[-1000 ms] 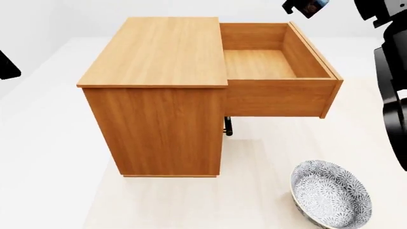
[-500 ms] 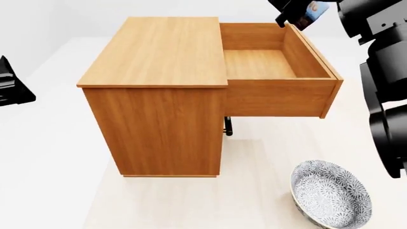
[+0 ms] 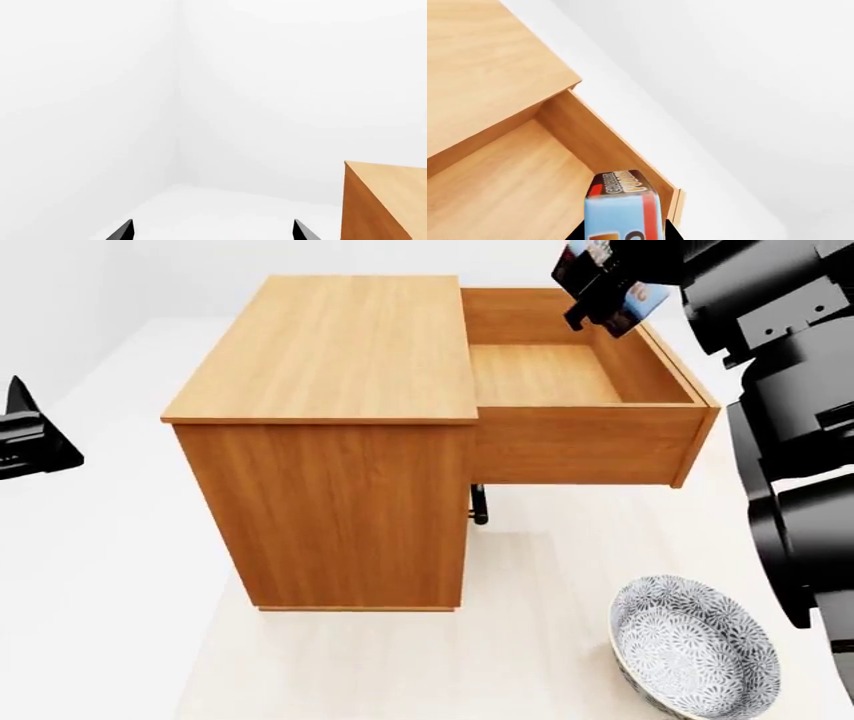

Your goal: Put the chocolate pudding in the top drawer of the cabinet and close it.

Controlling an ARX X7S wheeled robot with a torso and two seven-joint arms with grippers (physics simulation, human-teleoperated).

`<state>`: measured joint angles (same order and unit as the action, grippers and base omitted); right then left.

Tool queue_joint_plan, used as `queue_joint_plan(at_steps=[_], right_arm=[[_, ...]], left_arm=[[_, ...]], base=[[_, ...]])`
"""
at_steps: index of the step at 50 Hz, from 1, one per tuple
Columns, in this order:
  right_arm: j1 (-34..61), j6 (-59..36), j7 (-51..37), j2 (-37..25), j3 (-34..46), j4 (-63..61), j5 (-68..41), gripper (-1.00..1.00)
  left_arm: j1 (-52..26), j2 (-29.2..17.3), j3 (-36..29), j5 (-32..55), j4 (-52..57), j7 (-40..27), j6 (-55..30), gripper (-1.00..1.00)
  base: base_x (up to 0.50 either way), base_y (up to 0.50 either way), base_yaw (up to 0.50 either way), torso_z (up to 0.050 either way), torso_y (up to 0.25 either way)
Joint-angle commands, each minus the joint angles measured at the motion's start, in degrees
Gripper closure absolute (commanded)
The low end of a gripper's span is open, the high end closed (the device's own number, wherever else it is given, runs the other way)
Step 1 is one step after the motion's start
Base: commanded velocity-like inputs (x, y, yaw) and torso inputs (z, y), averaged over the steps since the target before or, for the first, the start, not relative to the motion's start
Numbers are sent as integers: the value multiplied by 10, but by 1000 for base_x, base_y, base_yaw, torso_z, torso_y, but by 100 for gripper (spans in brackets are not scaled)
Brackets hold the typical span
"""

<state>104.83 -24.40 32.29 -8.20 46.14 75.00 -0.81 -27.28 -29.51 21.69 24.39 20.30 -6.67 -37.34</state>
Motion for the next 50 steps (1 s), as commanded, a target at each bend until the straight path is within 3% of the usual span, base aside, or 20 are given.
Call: queue_joint_plan(at_steps=[1,24,50], right_arm=[[-11,5,-2,3,-10,0,7,100],[-12,6,0,4,-12,0,6,100],[-12,6,0,4,-12,0,6,100]], left_arm=[[1,2,-2,-10,-13,-6,10,-100],[-2,6,-20,-28,-46,-6,37,-100],[-1,7,-22,-32,-54,-10,46,-100]], base=[[0,0,0,0,0],[0,0,0,0,0],[0,0,0,0,-115]])
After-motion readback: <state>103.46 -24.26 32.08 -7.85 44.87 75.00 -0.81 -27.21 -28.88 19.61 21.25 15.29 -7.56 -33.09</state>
